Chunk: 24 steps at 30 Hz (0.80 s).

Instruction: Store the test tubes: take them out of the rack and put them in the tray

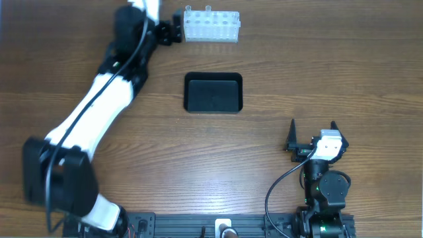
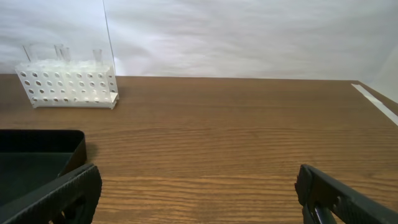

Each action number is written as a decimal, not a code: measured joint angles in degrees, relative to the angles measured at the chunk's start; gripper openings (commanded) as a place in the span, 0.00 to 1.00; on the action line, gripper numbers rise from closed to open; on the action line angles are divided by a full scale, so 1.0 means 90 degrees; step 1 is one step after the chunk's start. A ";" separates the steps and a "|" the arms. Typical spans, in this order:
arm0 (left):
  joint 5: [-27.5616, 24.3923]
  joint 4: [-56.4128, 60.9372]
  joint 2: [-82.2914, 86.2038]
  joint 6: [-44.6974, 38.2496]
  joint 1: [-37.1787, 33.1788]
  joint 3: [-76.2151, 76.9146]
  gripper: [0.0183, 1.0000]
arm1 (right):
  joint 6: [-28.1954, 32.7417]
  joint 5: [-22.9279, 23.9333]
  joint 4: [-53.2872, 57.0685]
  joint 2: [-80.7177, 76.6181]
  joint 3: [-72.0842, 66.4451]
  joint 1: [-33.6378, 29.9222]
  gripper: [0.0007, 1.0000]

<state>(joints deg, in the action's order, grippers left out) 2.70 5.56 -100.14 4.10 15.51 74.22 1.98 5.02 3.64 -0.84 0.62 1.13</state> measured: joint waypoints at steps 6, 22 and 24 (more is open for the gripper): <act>0.0192 -0.1093 -0.1243 0.0291 0.0121 0.1627 1.00 | -0.0002 0.0000 0.0000 0.0000 0.0000 0.0000 0.99; 0.0425 -0.1756 -0.3320 0.0576 0.0243 0.3745 1.00 | 0.0000 0.0000 0.0000 0.0000 0.0000 0.0000 0.99; 0.0495 -0.1758 -0.3451 0.0624 0.0284 0.3878 0.99 | -0.0002 0.0000 0.0000 0.0000 0.0000 0.0000 0.99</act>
<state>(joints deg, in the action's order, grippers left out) 7.16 -10.26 -131.20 9.72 18.06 109.12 1.96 5.02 3.64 -0.84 0.62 1.13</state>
